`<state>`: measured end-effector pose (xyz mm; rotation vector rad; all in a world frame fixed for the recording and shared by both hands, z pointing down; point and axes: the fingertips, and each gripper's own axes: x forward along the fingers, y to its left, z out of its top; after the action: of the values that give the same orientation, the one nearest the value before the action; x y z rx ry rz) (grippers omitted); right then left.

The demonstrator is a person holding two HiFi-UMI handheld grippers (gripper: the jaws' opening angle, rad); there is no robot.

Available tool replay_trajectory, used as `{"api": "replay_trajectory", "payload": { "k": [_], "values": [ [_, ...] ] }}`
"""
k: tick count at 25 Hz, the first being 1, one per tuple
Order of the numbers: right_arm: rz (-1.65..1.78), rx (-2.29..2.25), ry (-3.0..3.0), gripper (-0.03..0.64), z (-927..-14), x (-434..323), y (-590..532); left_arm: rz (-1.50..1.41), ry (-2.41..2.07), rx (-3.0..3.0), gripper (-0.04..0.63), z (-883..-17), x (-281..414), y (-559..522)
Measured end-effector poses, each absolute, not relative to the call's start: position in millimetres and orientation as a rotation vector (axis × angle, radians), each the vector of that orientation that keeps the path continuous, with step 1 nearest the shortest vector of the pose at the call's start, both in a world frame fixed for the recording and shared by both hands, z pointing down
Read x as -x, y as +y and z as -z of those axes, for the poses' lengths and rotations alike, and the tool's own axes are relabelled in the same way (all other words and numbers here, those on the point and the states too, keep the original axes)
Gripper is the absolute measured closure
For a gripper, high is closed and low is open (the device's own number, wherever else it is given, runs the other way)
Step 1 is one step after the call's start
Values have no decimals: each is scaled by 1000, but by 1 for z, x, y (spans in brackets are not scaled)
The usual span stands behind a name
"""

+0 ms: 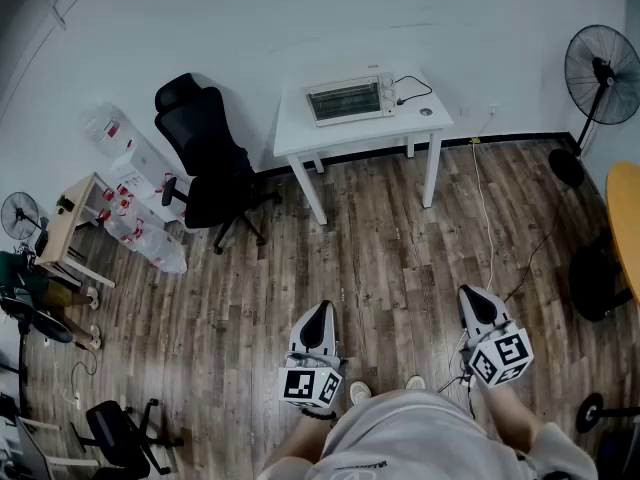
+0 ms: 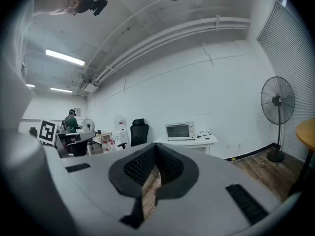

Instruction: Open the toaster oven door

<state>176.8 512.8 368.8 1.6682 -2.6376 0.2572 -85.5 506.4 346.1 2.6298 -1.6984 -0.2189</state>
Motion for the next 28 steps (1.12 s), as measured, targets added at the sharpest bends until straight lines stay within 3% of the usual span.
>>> {"api": "replay_trajectory", "payload": {
  "k": [28],
  "values": [
    [-413,-1533,-2739,600,-385,-245,499,234,-1783,-2554,589,-349,3,507]
  ]
}}
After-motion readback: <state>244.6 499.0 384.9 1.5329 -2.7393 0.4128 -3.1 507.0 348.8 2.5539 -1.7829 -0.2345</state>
